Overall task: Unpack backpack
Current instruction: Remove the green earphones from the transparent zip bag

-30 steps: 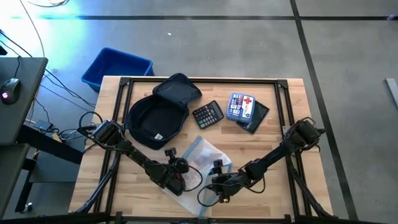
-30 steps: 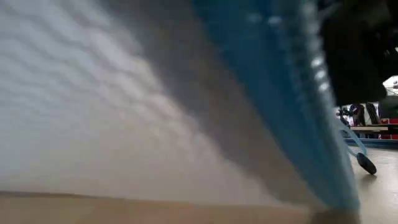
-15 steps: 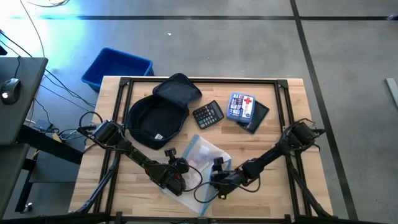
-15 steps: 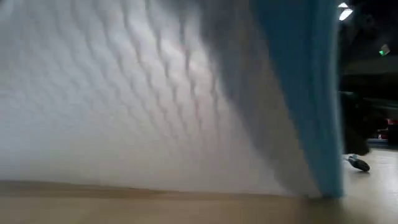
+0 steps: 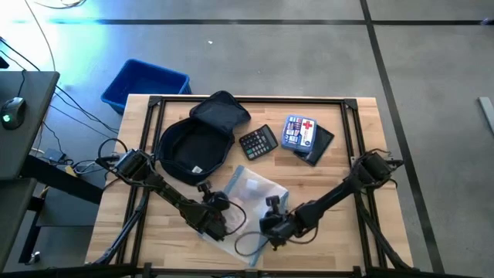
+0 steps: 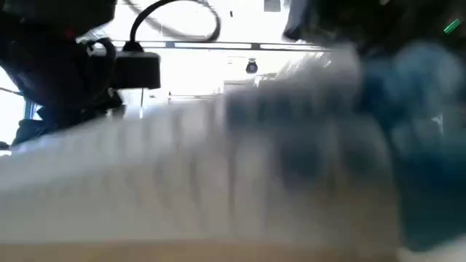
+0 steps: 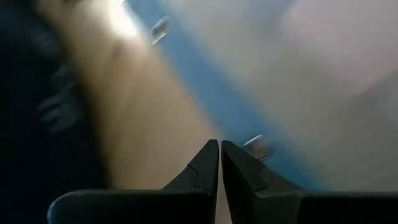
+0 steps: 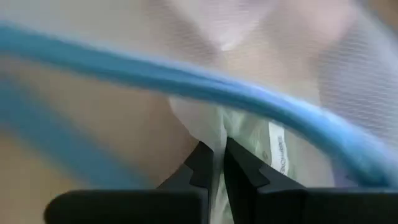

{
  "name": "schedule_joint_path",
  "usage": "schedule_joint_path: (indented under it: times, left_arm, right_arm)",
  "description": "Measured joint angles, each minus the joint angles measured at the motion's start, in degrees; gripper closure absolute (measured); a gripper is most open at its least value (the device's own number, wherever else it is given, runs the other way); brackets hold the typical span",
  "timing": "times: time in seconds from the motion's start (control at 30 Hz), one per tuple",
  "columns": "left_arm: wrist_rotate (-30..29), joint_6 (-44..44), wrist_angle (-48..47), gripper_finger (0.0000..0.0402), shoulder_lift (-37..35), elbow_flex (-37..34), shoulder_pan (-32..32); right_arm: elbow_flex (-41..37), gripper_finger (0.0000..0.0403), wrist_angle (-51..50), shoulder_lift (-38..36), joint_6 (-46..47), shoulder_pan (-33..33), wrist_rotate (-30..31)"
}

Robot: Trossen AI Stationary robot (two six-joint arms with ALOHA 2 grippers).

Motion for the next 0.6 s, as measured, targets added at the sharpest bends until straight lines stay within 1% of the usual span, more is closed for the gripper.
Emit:
schedule_joint_path:
  times: [0.07, 0.17, 0.27, 0.33, 0.4, 0.5, 0.57, 0.6]
  left_arm:
    - [-0.08, -2.69, -2.14, 0.0401, 0.0, 0.01, -0.17]
    - [-0.24, -4.38, -3.68, 0.0401, 0.0, 0.03, -0.41]
    - [-0.46, -4.44, -3.61, 0.0401, 0.0, 0.03, -0.74]
    - [-0.46, -4.47, -3.6, 0.0402, 0.0, 0.03, -0.76]
    - [-0.46, -4.51, -3.54, 0.0402, 0.0, 0.03, -0.76]
    - [-0.5, -4.51, -3.12, 0.0402, 0.0, 0.03, -0.74]
    - [-0.49, -4.51, -2.64, 0.0402, 0.0, 0.03, -0.74]
    - [-0.5, -4.51, -2.38, 0.0402, 0.0, 0.03, -0.74]
  right_arm:
    - [2.9, 0.0399, -7.07, -0.1, 1.37, 1.86, -1.66]
    - [6.65, 0.0401, -18.23, -0.11, 5.01, 4.86, -1.94]
    - [8.77, 0.0402, -26.03, -1.5, 11.1, 7.23, -2.84]
    - [8.86, 0.0402, -30.28, -3.74, 15.26, 8.34, -2.03]
    - [8.75, 0.0402, -36.18, -6.25, 20.06, 9.47, 2.26]
    - [5.58, 0.0403, -42.28, -10.87, 27.75, 10.26, 13.72]
    - [1.67, 0.0403, -41.45, -13.7, 31.99, 9.07, 21.47]
    - [-0.75, 0.0403, -39.95, -14.91, 33.12, 8.0, 24.21]
